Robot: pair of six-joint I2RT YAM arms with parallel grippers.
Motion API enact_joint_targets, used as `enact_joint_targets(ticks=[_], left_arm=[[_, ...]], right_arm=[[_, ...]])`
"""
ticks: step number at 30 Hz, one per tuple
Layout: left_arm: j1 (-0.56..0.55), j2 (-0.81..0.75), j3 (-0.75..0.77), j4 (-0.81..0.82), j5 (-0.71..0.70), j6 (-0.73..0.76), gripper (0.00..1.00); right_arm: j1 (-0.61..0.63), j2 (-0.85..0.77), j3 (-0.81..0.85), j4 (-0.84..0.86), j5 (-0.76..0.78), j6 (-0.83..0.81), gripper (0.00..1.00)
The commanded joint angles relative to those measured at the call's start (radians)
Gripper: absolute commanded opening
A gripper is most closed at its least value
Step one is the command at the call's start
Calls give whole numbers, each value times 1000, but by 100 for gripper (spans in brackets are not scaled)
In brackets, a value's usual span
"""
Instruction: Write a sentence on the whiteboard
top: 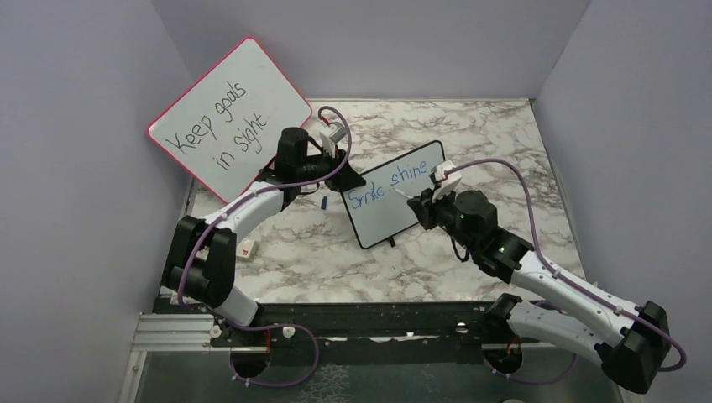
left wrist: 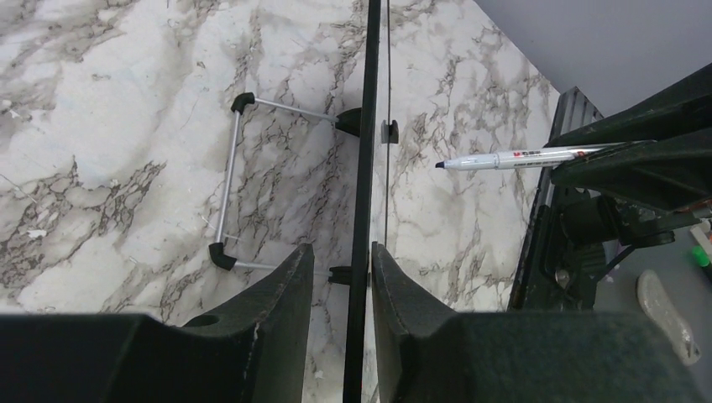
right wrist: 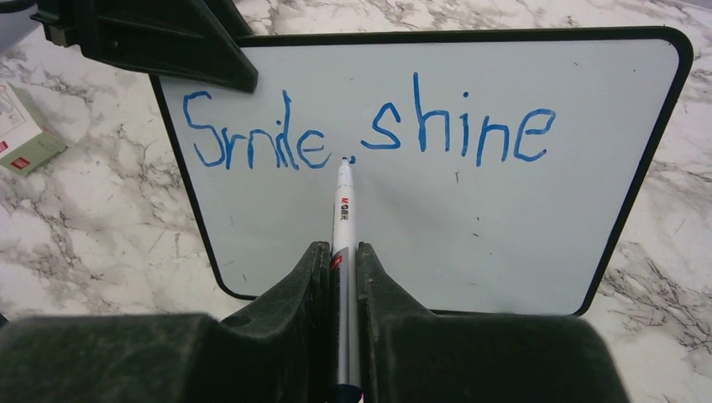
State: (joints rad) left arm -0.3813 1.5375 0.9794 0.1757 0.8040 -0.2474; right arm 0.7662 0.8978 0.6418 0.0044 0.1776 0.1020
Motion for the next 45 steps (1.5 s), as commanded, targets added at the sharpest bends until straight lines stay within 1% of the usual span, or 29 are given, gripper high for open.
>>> enact_joint_targets(ticks=[1, 3, 9, 13, 15, 17, 22, 23, 26, 28, 34, 35, 40, 45], left_arm=[[17, 1, 57, -63, 68, 103, 29], [27, 2, 58, -67, 81, 107, 27], [28, 25, 84, -94, 137, 129, 27], [23, 29, 81, -88, 153, 129, 26], [17, 34, 82, -88, 154, 133, 24], [14, 43, 85, -88, 154, 134, 21], [12, 52, 88, -111, 146, 157, 6], [12, 53, 87, -115, 140, 162, 4], [11, 58, 82, -117, 138, 163, 0], [10, 60, 80, -117, 136, 163, 0], [3, 55, 76, -131, 134, 182, 0], [2, 55, 76, -135, 130, 184, 0], [-4, 56, 77, -146, 120, 191, 0], [-5, 47, 75, -153, 112, 193, 0]], right_arm=[[20, 12, 29, -32, 44, -22, 1], [27, 10, 30, -39, 53, -25, 1], [50, 9, 35, -51, 79, -35, 1], [92, 13, 31, -51, 120, -45, 1], [117, 13, 26, -47, 153, -46, 1], [141, 3, 10, -35, 181, -48, 1], [206, -13, -30, -12, 266, -64, 1], [223, -11, -40, 19, 282, -66, 1], [269, 0, -72, 67, 342, -75, 1], [301, 0, -93, 102, 383, -84, 1], [380, 21, -135, 198, 430, -93, 1], [393, 31, -138, 215, 440, -120, 1], [420, 94, -133, 286, 455, -145, 1], [452, 154, -130, 327, 518, -152, 1]])
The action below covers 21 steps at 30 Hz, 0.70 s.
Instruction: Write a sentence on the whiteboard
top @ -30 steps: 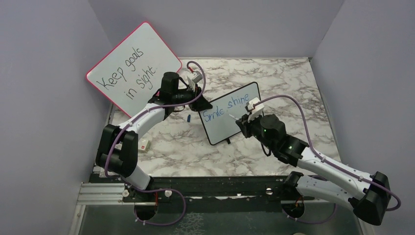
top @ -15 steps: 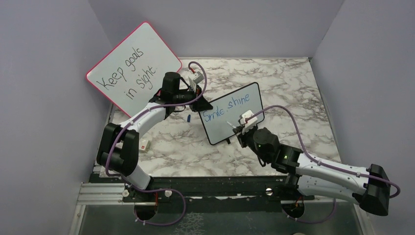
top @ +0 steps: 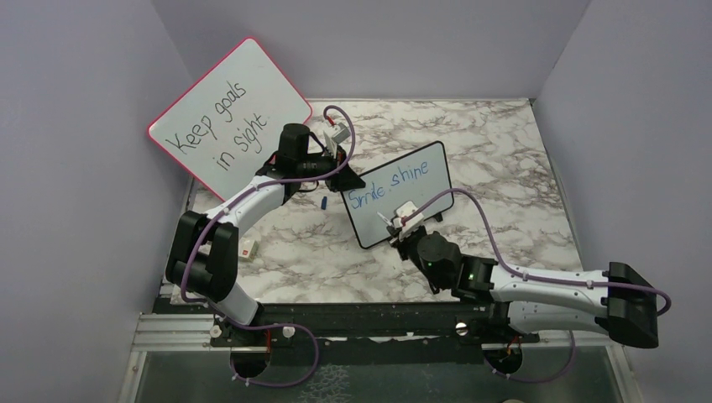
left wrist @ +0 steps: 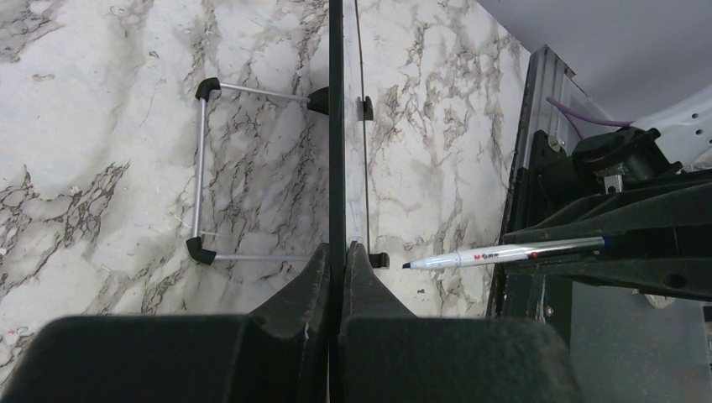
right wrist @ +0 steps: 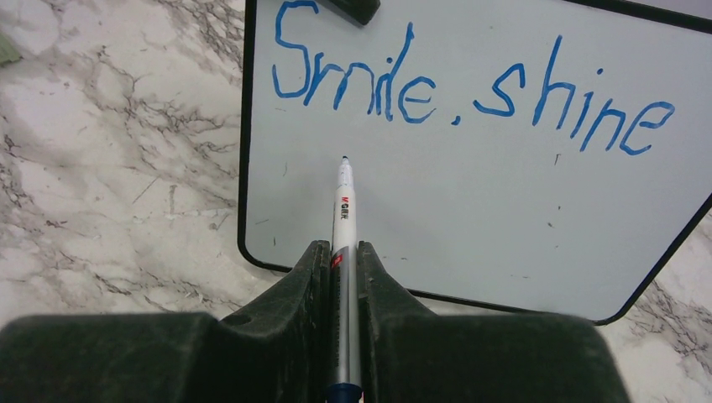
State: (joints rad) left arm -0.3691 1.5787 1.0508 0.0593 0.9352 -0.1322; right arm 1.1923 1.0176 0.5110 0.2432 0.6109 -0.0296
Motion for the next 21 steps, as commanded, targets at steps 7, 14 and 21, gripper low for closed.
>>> enact_joint_targets(ticks=[7, 14, 21], left_arm=[[-20, -5, -2, -36, -25, 78, 0], [-22, -6, -3, -36, -30, 78, 0], [-23, -6, -4, -37, -32, 80, 0]], right_arm=[[36, 77, 4, 104, 135, -12, 1], [36, 121, 18, 112, 151, -5, 1], [36, 133, 23, 118, 164, -1, 1]])
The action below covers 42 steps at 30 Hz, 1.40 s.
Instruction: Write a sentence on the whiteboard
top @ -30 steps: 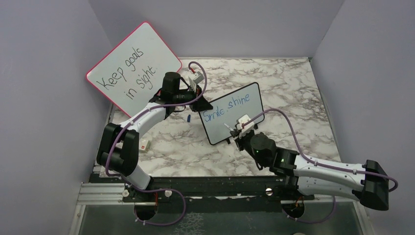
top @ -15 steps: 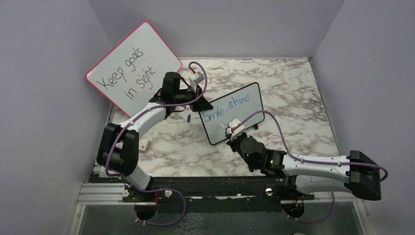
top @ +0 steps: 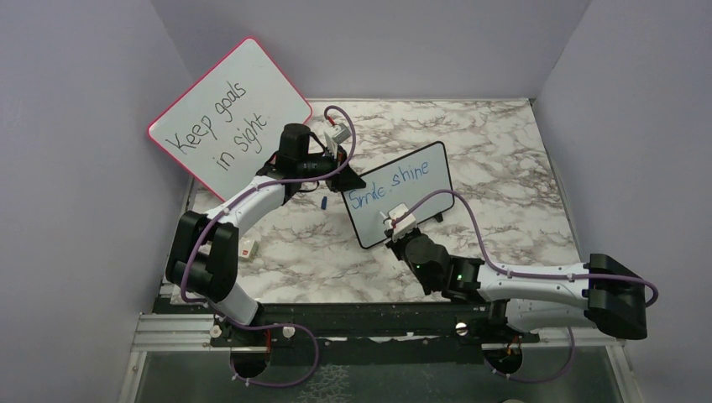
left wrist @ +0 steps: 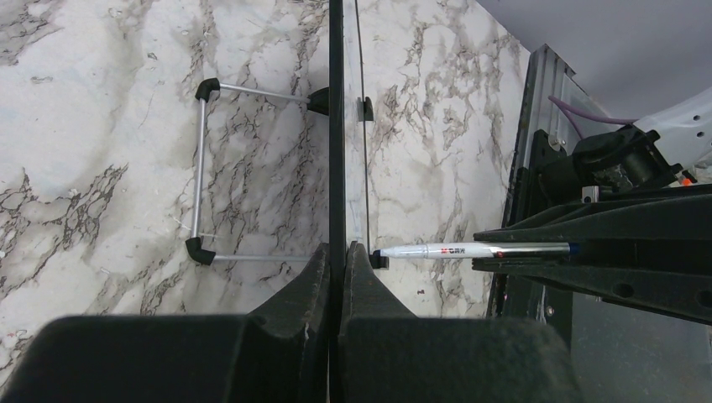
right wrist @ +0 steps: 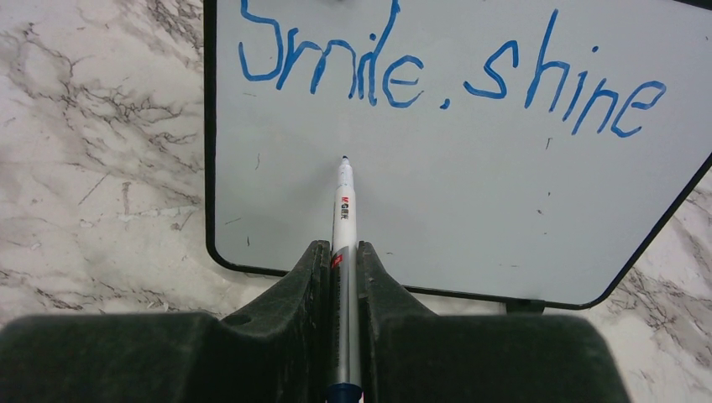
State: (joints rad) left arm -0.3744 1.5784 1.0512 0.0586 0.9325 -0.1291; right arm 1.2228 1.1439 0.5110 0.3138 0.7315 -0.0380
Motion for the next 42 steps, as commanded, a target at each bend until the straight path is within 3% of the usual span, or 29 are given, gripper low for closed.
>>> enact_joint_targets(ticks=[1, 22, 42], left_arm=[[-18, -6, -4, -37, -30, 77, 0], [-18, -6, -2, -43, -41, 78, 0], [-18, -11, -3, -43, -46, 77, 0]], right_arm=[[6, 11, 24, 50, 47, 7, 1], [6, 86, 44, 62, 90, 25, 1], [6, 85, 72, -199, 61, 183, 1]])
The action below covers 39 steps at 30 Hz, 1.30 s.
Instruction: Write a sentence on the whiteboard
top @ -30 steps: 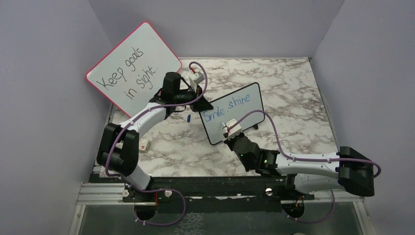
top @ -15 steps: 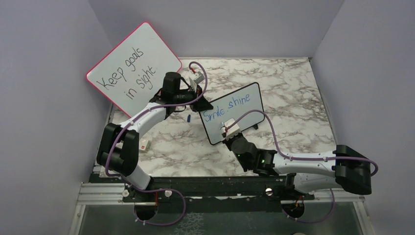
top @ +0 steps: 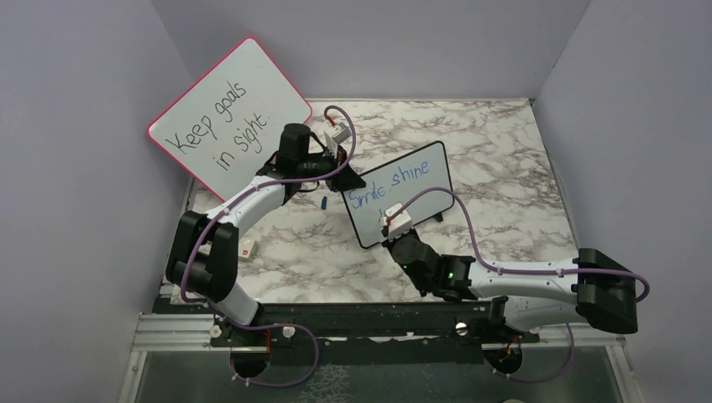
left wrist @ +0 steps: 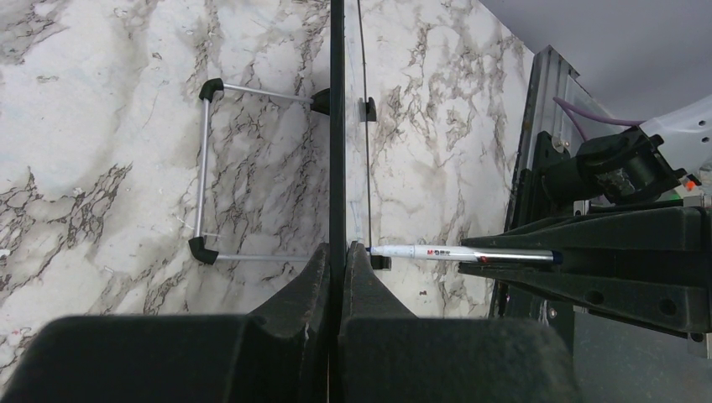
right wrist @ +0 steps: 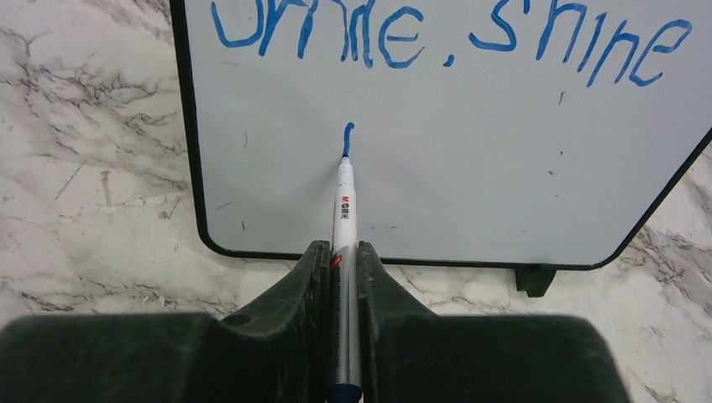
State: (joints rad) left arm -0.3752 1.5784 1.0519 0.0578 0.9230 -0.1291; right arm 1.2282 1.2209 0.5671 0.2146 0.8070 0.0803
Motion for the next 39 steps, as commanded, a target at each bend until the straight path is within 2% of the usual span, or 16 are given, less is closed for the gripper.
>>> enact_joint_targets(ticks=[1, 16, 30, 39], left_arm=[[-18, -11, -4, -42, -36, 77, 0], [-18, -10, -3, -42, -42, 74, 0], [-18, -11, -3, -43, -42, 72, 0], [-18, -11, -1, -44, -42, 71, 0]], right_arm=[[1, 8, 17, -111, -19, 72, 1], [1, -2, 6, -168, -54, 128, 1], [1, -85, -43, -23, -17, 61, 1], [-1, -58, -44, 12, -11, 43, 1]])
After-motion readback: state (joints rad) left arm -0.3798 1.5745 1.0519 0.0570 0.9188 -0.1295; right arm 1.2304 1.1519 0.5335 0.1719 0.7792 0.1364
